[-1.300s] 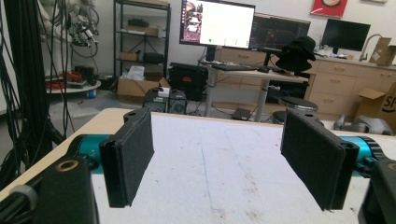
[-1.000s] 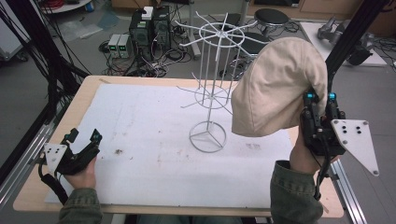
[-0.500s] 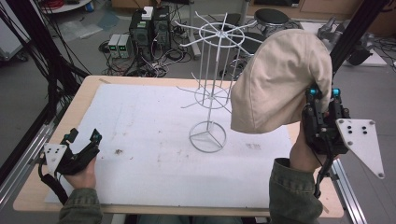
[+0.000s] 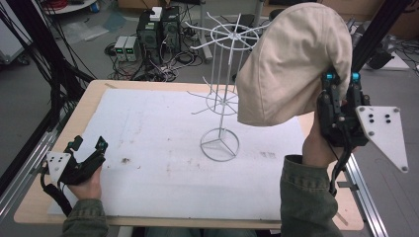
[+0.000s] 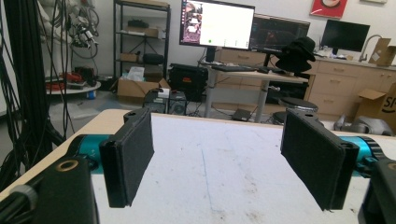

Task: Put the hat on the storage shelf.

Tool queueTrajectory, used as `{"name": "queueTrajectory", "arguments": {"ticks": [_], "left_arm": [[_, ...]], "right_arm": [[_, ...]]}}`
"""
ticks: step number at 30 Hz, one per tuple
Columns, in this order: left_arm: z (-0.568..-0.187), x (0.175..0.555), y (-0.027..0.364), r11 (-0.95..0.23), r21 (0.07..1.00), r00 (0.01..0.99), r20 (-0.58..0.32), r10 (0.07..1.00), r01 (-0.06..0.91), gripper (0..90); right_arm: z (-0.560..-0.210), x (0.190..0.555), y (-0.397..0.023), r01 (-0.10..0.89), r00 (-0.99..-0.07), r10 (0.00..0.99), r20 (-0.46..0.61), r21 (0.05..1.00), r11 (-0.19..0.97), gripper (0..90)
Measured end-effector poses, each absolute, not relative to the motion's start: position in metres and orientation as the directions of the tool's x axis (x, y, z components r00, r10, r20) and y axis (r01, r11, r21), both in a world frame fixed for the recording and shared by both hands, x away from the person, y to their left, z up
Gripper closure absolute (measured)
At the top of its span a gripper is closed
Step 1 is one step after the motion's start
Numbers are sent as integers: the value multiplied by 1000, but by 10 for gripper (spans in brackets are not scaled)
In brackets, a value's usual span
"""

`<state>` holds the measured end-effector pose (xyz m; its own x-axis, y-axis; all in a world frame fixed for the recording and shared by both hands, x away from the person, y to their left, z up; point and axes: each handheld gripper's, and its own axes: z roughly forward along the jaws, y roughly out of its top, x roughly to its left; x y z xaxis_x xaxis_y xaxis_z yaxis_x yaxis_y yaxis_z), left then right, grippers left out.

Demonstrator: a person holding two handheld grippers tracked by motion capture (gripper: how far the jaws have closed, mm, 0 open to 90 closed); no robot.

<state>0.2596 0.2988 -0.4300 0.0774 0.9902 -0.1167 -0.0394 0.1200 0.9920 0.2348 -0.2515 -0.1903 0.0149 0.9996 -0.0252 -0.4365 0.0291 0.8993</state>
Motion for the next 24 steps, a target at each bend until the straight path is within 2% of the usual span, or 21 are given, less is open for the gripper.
{"name": "queueTrajectory", "arguments": {"ticks": [17,24], "left_arm": [[-430,260,299,120,992,80,-117,990,-42,256],[-430,260,300,123,991,79,-119,990,-45,256]], "right_arm": [[-168,269,-241,-393,-62,997,43,917,-64,758],[-170,277,-234,-378,-68,997,27,925,-50,757]]}}
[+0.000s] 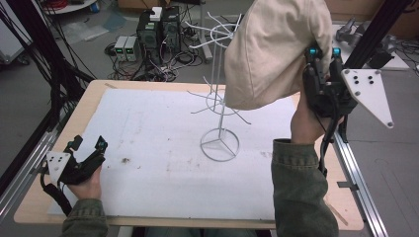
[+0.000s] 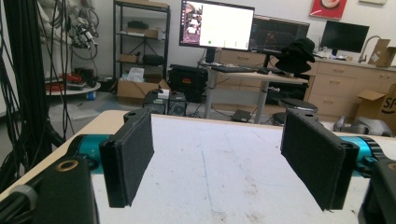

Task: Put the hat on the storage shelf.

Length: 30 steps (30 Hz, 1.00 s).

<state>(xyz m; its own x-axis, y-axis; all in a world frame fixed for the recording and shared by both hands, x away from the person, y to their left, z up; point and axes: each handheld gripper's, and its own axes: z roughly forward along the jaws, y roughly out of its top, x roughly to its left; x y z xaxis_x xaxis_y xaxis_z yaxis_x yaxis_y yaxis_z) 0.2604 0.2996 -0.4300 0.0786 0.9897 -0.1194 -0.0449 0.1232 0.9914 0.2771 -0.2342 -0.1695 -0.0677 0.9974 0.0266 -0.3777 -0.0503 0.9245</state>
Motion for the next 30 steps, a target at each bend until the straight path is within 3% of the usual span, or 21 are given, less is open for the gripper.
{"name": "queueTrajectory", "arguments": {"ticks": [30], "left_arm": [[-430,261,300,122,992,80,-118,990,-42,257]], "right_arm": [[-217,290,-210,-286,-115,993,-35,958,0,756]]}}
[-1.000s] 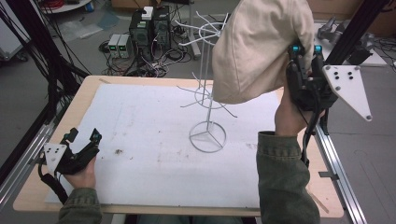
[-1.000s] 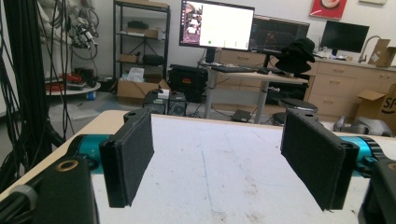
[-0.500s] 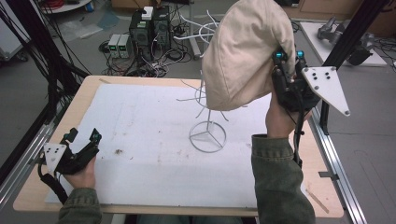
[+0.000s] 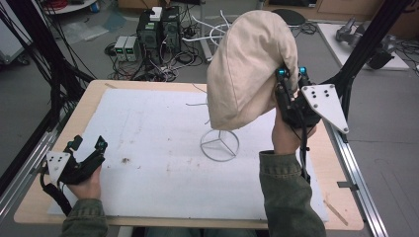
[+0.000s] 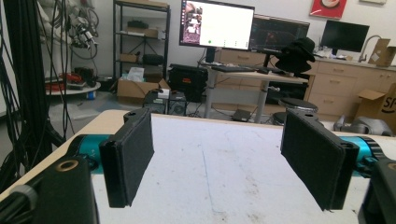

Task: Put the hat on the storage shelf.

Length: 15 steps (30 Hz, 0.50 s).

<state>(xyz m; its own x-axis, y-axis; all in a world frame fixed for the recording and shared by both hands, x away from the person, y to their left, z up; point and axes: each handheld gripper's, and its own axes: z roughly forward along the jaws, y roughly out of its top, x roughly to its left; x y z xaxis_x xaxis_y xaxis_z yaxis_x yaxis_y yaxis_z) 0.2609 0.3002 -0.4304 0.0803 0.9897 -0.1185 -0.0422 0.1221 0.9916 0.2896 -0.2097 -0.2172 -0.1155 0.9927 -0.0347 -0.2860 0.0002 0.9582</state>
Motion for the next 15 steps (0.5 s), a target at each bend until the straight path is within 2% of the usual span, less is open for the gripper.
{"name": "queueTrajectory", "arguments": {"ticks": [5,11,12,15], "left_arm": [[-430,261,300,124,991,80,-121,989,-41,257],[-430,261,300,125,991,79,-121,989,-42,257],[-430,261,300,124,991,79,-121,990,-41,257],[-430,261,301,125,991,80,-122,989,-41,256]], "right_arm": [[-220,288,-213,-277,-124,992,-36,961,0,750],[-220,289,-216,-278,-132,991,-36,961,-3,687],[-220,289,-216,-280,-131,991,-33,960,-5,649],[-220,289,-216,-285,-130,991,-38,959,0,642]]}}
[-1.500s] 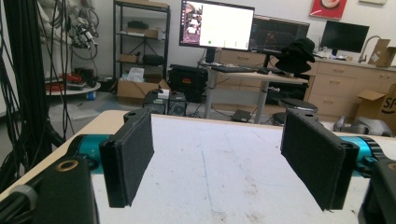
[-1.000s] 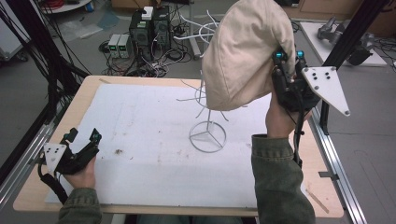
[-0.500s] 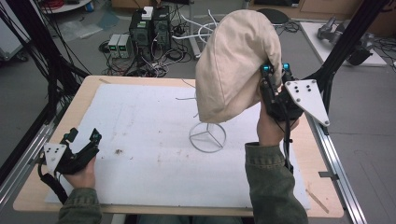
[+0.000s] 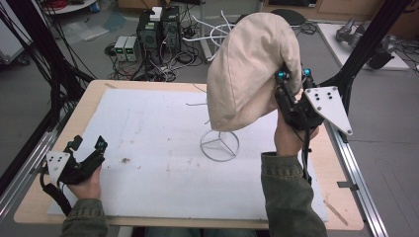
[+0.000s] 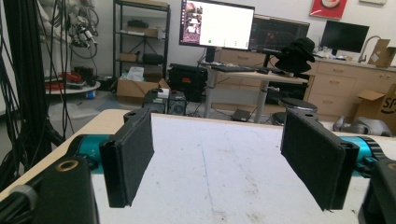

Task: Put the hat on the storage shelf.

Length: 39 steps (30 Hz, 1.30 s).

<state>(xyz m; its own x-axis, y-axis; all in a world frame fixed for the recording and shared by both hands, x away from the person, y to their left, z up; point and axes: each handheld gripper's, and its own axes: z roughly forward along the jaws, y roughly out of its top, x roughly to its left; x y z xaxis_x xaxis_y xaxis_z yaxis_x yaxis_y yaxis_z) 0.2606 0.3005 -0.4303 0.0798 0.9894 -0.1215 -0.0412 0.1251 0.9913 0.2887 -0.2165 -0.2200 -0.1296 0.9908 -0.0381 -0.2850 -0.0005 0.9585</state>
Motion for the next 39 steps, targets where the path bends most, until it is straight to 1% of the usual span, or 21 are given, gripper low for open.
{"name": "queueTrajectory", "arguments": {"ticks": [4,5,6,10,12,14,21,30,34,37,38,39], "left_arm": [[-430,261,300,126,991,80,-122,989,-42,257],[-430,261,300,126,991,80,-122,989,-43,257],[-430,261,301,126,991,80,-123,989,-42,257],[-430,261,300,126,991,80,-122,989,-42,257],[-430,261,300,126,991,81,-122,989,-43,256],[-430,261,301,127,991,80,-123,989,-44,256],[-430,261,300,127,991,80,-124,989,-46,256],[-430,261,300,129,991,81,-125,989,-46,257],[-430,261,300,128,991,80,-124,989,-44,257],[-430,262,300,127,991,80,-123,989,-44,257],[-431,262,300,128,991,80,-124,989,-46,256],[-430,262,300,127,991,81,-124,989,-44,257]], "right_arm": [[-221,288,-217,-288,-130,991,-42,958,3,562],[-221,287,-219,-299,-133,990,-40,954,-2,508],[-221,287,-219,-299,-133,990,-40,954,-2,508],[-221,285,-220,-309,-146,989,-25,951,-22,443],[-221,285,-220,-315,-154,988,-23,949,-27,442],[-221,284,-220,-317,-151,988,-28,948,-22,413],[-221,282,-222,-333,-155,988,-24,943,-30,404],[-222,284,-228,-314,-152,988,-9,948,-40,395],[-229,285,-233,-283,-168,986,7,957,-55,388],[-236,285,-240,-261,-175,984,20,963,-66,352],[-240,286,-245,-234,-167,986,25,970,-65,306],[-243,287,-247,-221,-162,986,30,973,-66,292]]}}
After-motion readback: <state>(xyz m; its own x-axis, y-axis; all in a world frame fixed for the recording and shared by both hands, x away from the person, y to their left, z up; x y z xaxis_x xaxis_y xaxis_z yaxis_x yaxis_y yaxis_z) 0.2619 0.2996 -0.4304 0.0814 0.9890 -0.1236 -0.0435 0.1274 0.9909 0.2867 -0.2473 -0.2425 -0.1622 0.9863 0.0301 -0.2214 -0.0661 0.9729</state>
